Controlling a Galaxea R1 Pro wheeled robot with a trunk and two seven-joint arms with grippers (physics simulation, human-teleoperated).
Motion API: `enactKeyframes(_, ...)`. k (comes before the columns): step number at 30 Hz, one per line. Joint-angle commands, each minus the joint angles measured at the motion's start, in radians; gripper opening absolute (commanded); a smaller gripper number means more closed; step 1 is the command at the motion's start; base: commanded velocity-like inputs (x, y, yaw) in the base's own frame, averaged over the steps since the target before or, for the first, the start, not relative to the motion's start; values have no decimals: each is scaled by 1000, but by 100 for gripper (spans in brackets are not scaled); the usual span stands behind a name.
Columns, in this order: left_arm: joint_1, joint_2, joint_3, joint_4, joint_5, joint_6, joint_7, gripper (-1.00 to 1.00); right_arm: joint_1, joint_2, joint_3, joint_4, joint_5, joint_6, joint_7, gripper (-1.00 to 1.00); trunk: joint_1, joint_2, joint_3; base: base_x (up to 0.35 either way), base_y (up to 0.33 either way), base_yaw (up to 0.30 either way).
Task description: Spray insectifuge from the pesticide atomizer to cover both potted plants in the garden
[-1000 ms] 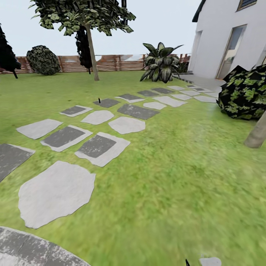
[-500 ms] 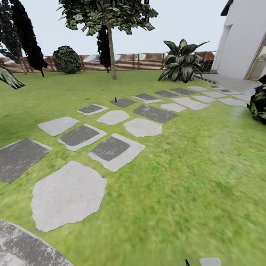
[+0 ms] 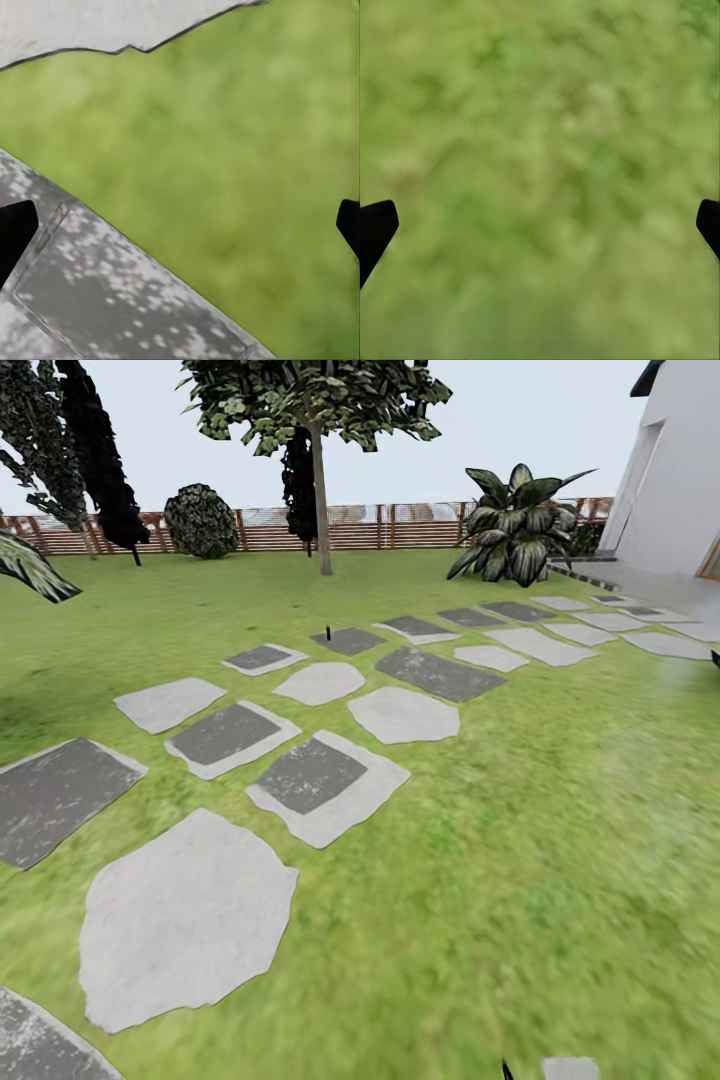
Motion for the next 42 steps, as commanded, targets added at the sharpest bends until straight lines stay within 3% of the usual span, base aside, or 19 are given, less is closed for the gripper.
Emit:
enactKeyframes(1, 0, 0, -1, 1, 8, -3, -1, 100, 0, 0, 0, 1, 0, -3, 1, 100, 0, 0, -1, 332, 0, 0)
enactKeyframes(11, 0, 0, -1, 1, 6, -4, -1, 100, 0, -2, 2, 53, 1, -5, 1, 100, 0, 0, -1, 332, 0, 0)
enactKeyframes(42, 0, 0, -2, 1, 4, -3, -1, 100, 0, -1, 1, 56, -3, -5, 1, 100, 0, 0, 1, 332, 0, 0)
